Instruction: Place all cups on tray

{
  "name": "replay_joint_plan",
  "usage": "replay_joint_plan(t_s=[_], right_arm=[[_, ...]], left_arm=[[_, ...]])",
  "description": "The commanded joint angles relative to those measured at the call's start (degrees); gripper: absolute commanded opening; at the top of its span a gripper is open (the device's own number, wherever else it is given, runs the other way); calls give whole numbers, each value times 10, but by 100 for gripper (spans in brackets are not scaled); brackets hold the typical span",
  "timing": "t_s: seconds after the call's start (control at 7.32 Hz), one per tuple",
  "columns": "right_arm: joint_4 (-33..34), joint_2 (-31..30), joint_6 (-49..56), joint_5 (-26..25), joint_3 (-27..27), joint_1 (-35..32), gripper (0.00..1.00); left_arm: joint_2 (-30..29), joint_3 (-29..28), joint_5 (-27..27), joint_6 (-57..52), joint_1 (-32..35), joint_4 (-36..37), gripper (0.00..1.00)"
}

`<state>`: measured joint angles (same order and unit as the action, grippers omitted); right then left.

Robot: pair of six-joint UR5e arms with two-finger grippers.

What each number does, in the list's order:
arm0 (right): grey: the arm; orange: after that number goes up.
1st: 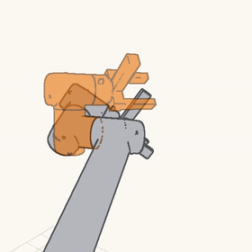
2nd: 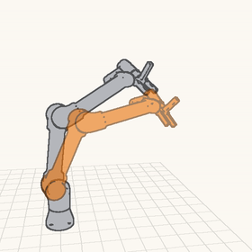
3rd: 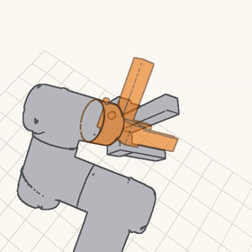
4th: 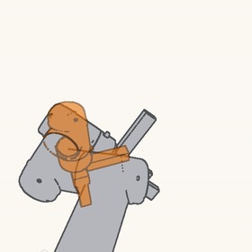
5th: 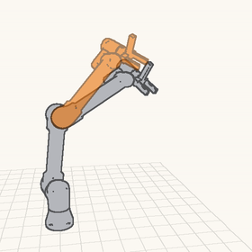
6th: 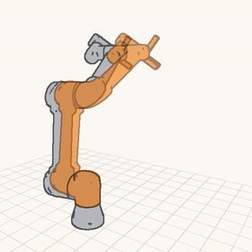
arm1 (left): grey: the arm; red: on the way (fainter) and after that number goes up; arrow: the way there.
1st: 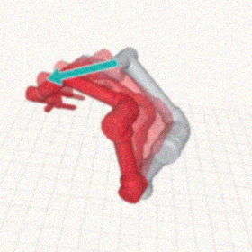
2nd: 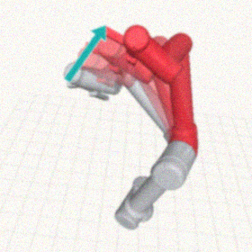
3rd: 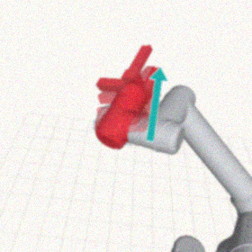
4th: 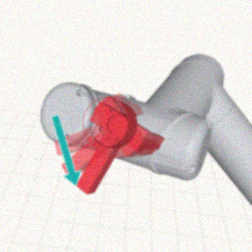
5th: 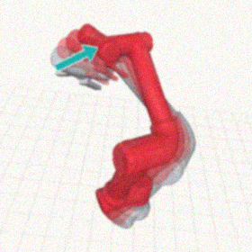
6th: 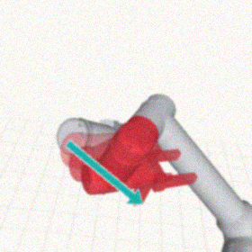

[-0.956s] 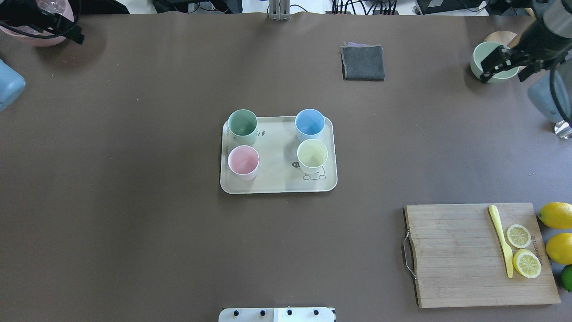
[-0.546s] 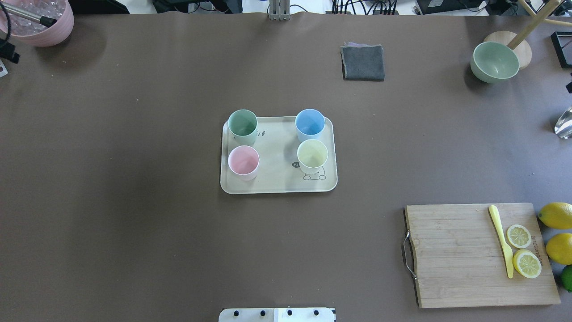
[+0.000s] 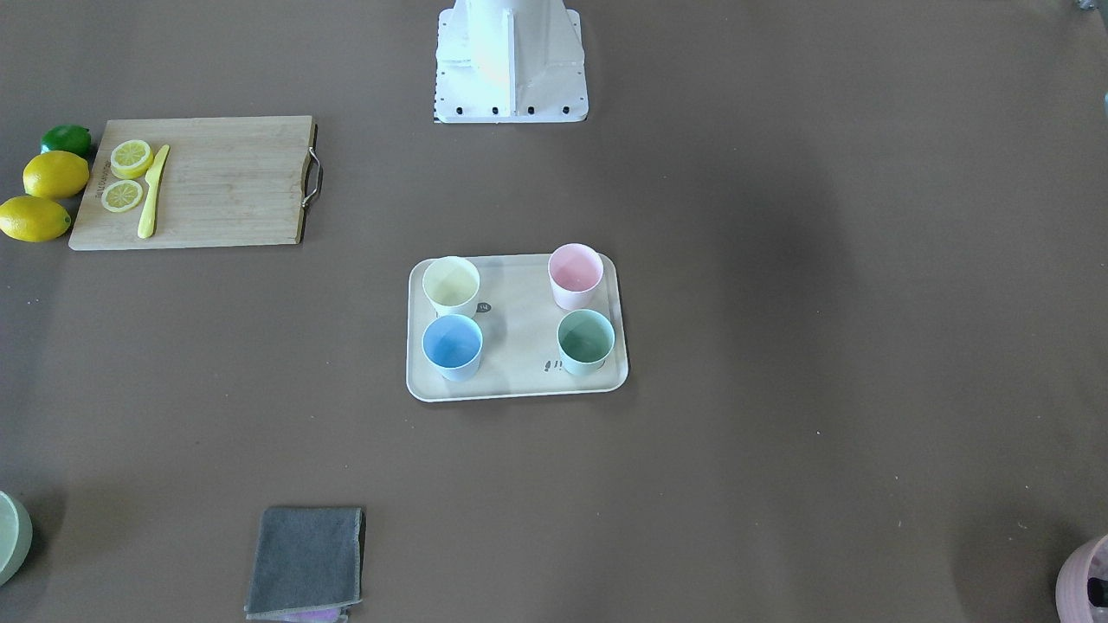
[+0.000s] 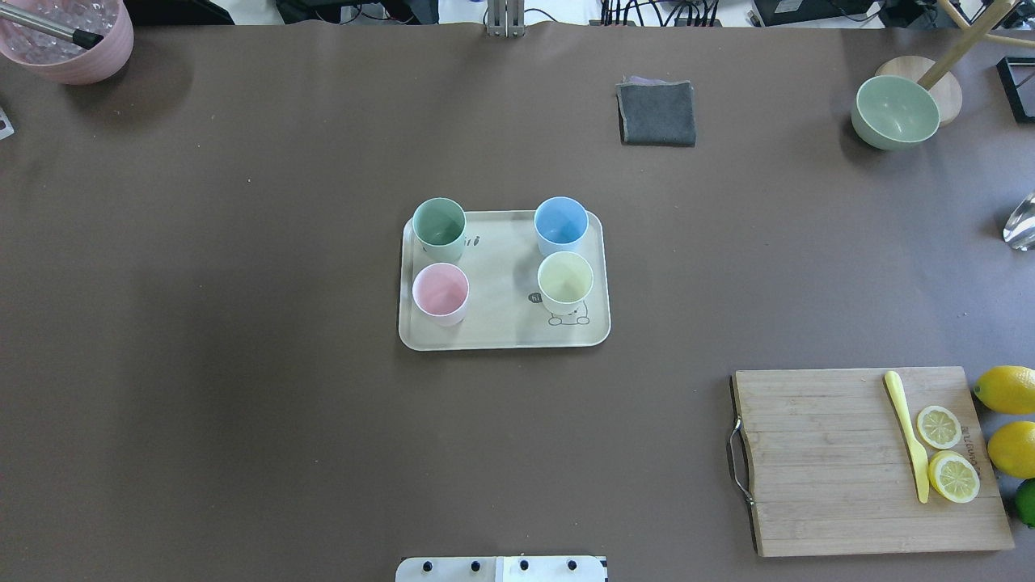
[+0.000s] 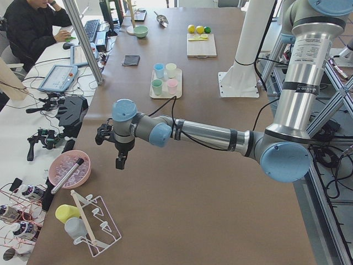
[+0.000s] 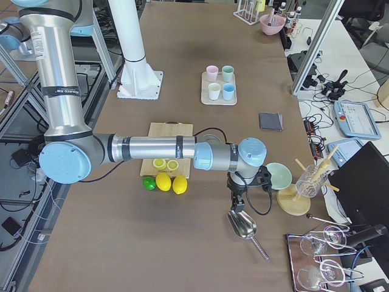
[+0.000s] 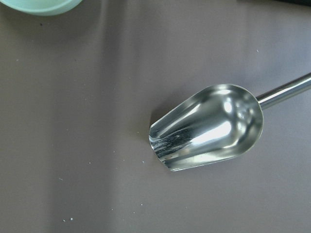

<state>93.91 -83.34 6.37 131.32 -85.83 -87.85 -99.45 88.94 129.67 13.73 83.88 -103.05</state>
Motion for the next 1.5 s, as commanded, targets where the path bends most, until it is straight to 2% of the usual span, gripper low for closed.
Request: replay_joint_plan(t_s=[0.0, 0.14, 1.37], right_arm=[[0, 1, 4, 2, -1, -7, 100], [6, 5, 0, 2, -9, -7, 100], [7, 11, -8, 4, -9, -7, 100]], left_arm=[[-12, 0, 20, -5, 42, 70, 98], [-41, -1, 21, -9, 54, 119, 98], [-29, -4, 16, -8, 55, 118, 98]])
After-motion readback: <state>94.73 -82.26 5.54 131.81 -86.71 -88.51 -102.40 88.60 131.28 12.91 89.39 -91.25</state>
